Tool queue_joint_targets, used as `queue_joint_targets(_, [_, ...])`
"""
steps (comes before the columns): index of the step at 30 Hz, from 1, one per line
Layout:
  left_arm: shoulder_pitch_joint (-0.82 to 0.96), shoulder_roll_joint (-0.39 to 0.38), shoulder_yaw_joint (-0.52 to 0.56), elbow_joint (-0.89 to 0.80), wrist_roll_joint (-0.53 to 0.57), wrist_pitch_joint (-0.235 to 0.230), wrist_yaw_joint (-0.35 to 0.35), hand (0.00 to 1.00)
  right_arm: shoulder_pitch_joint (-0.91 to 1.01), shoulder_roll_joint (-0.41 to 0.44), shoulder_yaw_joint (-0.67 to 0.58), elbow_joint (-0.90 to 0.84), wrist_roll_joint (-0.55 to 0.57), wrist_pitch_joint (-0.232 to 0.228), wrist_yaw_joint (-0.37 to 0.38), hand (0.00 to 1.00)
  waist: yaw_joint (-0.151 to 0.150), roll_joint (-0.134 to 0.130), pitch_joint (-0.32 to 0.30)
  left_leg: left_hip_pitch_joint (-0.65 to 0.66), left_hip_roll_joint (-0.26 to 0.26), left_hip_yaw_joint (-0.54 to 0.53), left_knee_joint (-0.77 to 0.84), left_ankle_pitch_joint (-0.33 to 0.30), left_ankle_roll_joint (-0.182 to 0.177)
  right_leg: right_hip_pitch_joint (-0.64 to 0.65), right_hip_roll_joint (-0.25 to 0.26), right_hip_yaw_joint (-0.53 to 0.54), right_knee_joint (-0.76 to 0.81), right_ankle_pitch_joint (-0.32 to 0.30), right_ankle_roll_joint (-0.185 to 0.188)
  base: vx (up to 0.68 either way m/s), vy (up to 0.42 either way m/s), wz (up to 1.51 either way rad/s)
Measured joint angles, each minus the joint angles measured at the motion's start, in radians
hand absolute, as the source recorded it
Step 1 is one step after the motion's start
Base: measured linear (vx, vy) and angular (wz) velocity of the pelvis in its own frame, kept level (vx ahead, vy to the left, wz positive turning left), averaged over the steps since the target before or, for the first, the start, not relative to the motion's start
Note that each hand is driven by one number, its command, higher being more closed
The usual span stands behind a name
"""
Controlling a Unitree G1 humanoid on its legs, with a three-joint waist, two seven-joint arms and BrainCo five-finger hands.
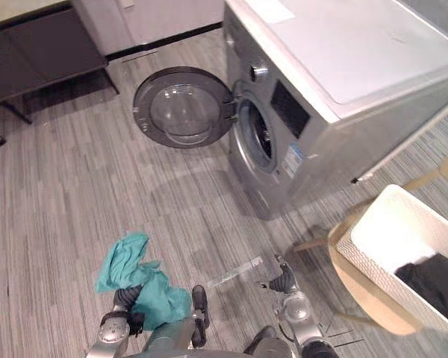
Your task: Pick up the laundry basket with both hands and put the clothes into the washing machine.
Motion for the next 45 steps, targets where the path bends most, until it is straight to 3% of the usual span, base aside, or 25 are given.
queue_joint_targets(1, [0.016,-0.008,0.0,0.0,0.0,0.007,-0.005,1.0,0.006,-0.004,-0.002,0.0,0.004,0.011,-0.001,0.0,-0.001,0.004,0.003,0.006,-0.018,-0.024,0.034,-0.046,0.008,-0.007,-0.053,0.02,0.107,-0.005,-0.003,0.15,0.206,0.53])
queue_joint_targets(2, [0.024,-0.005,0.004,-0.001,0.0,0.01,-0.005,1.0,0.017,-0.009,-0.003,-0.001,0.013,0.018,-0.003,0.0,-0.006,0.002,0.006,0.025,-0.043,-0.053,0.07,-0.091,0.028,-0.063,-0.125,0.113,0.302,0.015,-0.069,0.22,0.252,0.64])
queue_joint_targets(3, [0.021,-0.001,0.001,-0.001,0.0,0.011,-0.005,1.0,0.03,-0.01,-0.002,-0.001,0.019,0.019,-0.004,0.0,-0.01,0.005,0.01,0.035,-0.049,-0.075,0.089,-0.111,0.035,-0.114,-0.137,0.213,0.407,0.031,-0.121,0.21,0.199,0.74])
queue_joint_targets(5, [0.002,0.015,-0.002,-0.001,0.002,0.011,-0.003,1.0,0.036,0.003,0.003,-0.002,0.028,0.02,-0.003,0.0,-0.041,0.008,0.032,0.073,-0.05,-0.147,0.097,-0.136,0.052,-0.217,-0.035,0.416,0.537,-0.062,-0.094,0.23,0.115,0.88])
queue_joint_targets(8, [-0.015,0.026,-0.003,-0.001,0.006,0.011,-0.003,1.0,0.029,0.004,0.008,-0.014,0.038,0.018,-0.007,0.0,-0.055,-0.003,0.057,0.128,-0.057,-0.169,0.082,-0.156,0.059,-0.312,0.021,0.418,0.484,-0.087,-0.088,0.26,0.056,0.46])
queue_joint_targets(12, [-0.052,0.024,-0.041,-0.001,0.009,0.011,-0.005,1.0,0.008,0.004,0.009,-0.016,0.039,0.017,-0.031,0.0,-0.06,-0.01,0.067,0.197,-0.055,-0.195,0.053,-0.184,0.021,-0.408,0.111,0.33,0.151,-0.012,-0.092,0.32,-0.025,0.24])
queue_joint_targets(14, [-0.066,0.025,-0.068,-0.004,0.018,0.008,-0.009,1.0,0.03,0.004,0.008,-0.028,0.039,0.017,-0.037,0.0,-0.068,-0.012,0.066,0.235,-0.052,-0.217,0.05,-0.214,-0.026,-0.405,0.142,0.33,0.078,0.055,-0.149,0.45,-0.126,0.65])
queue_joint_targets(15, [-0.064,0.021,-0.074,-0.009,0.019,0.005,-0.017,1.0,0.05,0.004,0.008,-0.041,0.04,0.017,-0.037,0.0,-0.089,-0.011,0.062,0.247,-0.041,-0.219,0.096,-0.244,-0.074,-0.379,0.147,0.332,0.083,0.122,-0.209,0.57,-0.209,0.71])
queue_joint_targets(17, [-0.067,0.012,-0.082,-0.017,0.017,0.005,-0.027,1.0,0.047,0.005,0.013,-0.048,0.047,0.018,-0.037,0.0,-0.093,-0.002,0.063,0.135,0.024,-0.18,0.39,-0.238,-0.105,-0.327,0.186,0.322,0.071,0.075,-0.212,0.49,-0.2,0.2])
queue_joint_targets(18, [-0.062,0.006,-0.081,-0.018,0.017,0.006,-0.027,1.0,0.045,0.002,0.017,-0.065,0.049,0.017,-0.037,0.0,-0.085,0.008,0.067,0.081,0.066,-0.162,0.551,-0.211,-0.145,-0.297,0.217,0.332,0.052,0.072,-0.235,0.52,-0.192,-0.8])
queue_joint_targets(19, [-0.052,-0.008,-0.084,-0.019,0.016,0.007,-0.029,1.0,0.041,0.003,0.025,-0.086,0.06,0.015,-0.038,0.0,-0.061,0.028,0.067,0.005,0.142,-0.143,0.768,-0.178,-0.159,-0.242,0.277,0.368,0.025,0.058,-0.259,0.62,-0.17,-1.19])
queue_joint_targets(20, [-0.051,-0.017,-0.097,-0.019,0.016,0.009,-0.029,1.0,0.035,0.008,0.025,-0.092,0.068,0.014,-0.039,0.0,-0.05,0.028,0.068,-0.023,0.174,-0.132,0.857,-0.194,-0.139,-0.201,0.305,0.405,0.009,0.051,-0.267,0.6,-0.139,-1.22])
queue_joint_targets(22, [-0.066,-0.029,-0.134,-0.026,0.016,0.008,-0.04,1.0,0.034,0.02,0.019,-0.095,0.072,0.013,-0.04,0.0,-0.054,0.014,0.072,-0.062,0.174,-0.128,0.848,-0.215,-0.111,-0.132,0.312,0.465,-0.041,0.053,-0.264,0.44,-0.035,-0.93])
queue_joint_targets(25, [-0.09,-0.054,-0.15,-0.045,0.016,-0.005,-0.049,1.0,0.029,0.025,0.016,-0.086,0.075,0.015,-0.04,0.0,-0.054,0.01,0.076,-0.102,0.134,-0.187,0.62,-0.226,-0.092,-0.084,0.311,0.58,-0.082,0.057,-0.258,0.36,0.104,-1.18])
queue_joint_targets(27, [-0.11,-0.059,-0.162,-0.045,0.017,-0.008,-0.049,1.0,0.022,0.034,0.016,-0.074,0.075,0.015,-0.041,0.0,-0.052,0.009,0.078,-0.108,0.075,-0.35,0.378,-0.212,-0.113,-0.08,0.308,0.656,-0.082,0.058,-0.223,0.26,0.223,-1.18])
queue_joint_targets(28, [-0.117,-0.061,-0.169,-0.045,0.016,-0.008,-0.049,1.0,0.022,0.032,0.016,-0.064,0.074,0.015,-0.041,0.0,-0.052,0.017,0.078,-0.095,0.061,-0.426,0.276,-0.179,-0.144,-0.078,0.315,0.695,-0.082,0.051,-0.199,0.25,0.272,-1.32])
queue_joint_targets(29, [-0.119,-0.065,-0.183,-0.044,0.016,-0.009,-0.049,1.0,0.02,0.025,0.017,-0.062,0.073,0.014,-0.041,0.0,-0.052,0.04,0.078,-0.091,0.068,-0.481,0.209,-0.076,-0.15,-0.071,0.333,0.737,-0.084,0.039,-0.164,0.25,0.346,-1.5])
queue_joint_targets(30, [-0.123,-0.074,-0.196,-0.038,0.017,-0.01,-0.049,1.0,0.019,0.012,0.018,-0.057,0.066,0.015,-0.042,0.0,-0.052,0.072,0.078,-0.088,0.092,-0.493,0.215,-0.049,-0.144,-0.062,0.365,0.777,-0.083,0.015,-0.126,0.23,0.363,-1.24])
queue_joint_targets(32, [-0.155,-0.06,-0.211,-0.02,0.018,-0.009,-0.05,1.0,0.031,0.029,0.015,-0.059,0.065,0.016,-0.045,0.0,-0.055,0.036,0.079,-0.078,0.076,-0.433,0.224,-0.065,-0.125,-0.077,0.327,0.827,-0.078,0.02,-0.102,0.11,0.313,-0.99])
queue_joint_targets(33, [-0.156,-0.036,-0.218,-0.023,0.018,-0.009,-0.049,1.0,0.043,0.047,0.019,-0.059,0.064,0.016,-0.042,0.0,-0.05,0.004,0.071,-0.07,0.059,-0.346,0.227,-0.091,-0.092,-0.103,0.293,0.903,-0.073,0.012,-0.07,0.06,0.272,-1.06])
queue_joint_targets(36, [-0.14,-0.006,-0.215,-0.023,0.018,-0.007,-0.048,1.0,0.034,0.056,0.035,-0.058,0.063,0.015,-0.041,0.0,-0.051,-0.001,0.073,-0.046,0.065,-0.215,0.241,-0.14,-0.061,-0.146,0.27,0.99,-0.066,0.033,-0.033,-0.01,0.254,-1.27])
queue_joint_targets(39, [-0.13,0.022,-0.209,-0.025,0.03,0.0,-0.048,1.0,0.029,0.054,0.06,-0.056,0.056,0.017,-0.04,0.0,-0.052,-0.004,0.073,-0.013,0.089,-0.091,0.226,-0.149,-0.039,-0.187,0.229,0.835,-0.055,0.065,-0.037,-0.02,0.164,-1.44])
queue_joint_targets(41, [-0.131,0.029,-0.178,-0.047,0.057,0.012,-0.046,1.0,0.028,0.054,0.067,-0.05,0.047,0.017,-0.039,0.0,-0.055,-0.011,0.076,0.047,0.107,0.016,0.191,-0.171,-0.029,-0.195,0.136,0.472,0.003,0.047,-0.082,0.02,0.03,-1.32])
queue_joint_targets(43, [-0.132,0.047,-0.174,-0.074,0.059,0.011,-0.047,1.0,0.037,0.05,0.066,-0.048,0.039,0.018,-0.039,0.0,-0.057,-0.011,0.075,0.077,0.121,0.065,0.172,-0.182,-0.048,-0.176,0.089,0.319,0.007,0.062,-0.098,0.05,-0.013,-0.97])
queue_joint_targets(45, [-0.144,0.056,-0.157,-0.075,0.059,0.01,-0.047,1.0,0.048,0.045,0.065,-0.047,0.036,0.019,-0.039,0.0,-0.067,-0.012,0.075,0.091,0.136,0.089,0.161,-0.18,-0.065,-0.178,0.114,0.34,-0.021,0.067,-0.088,0.09,-0.066,-0.66])
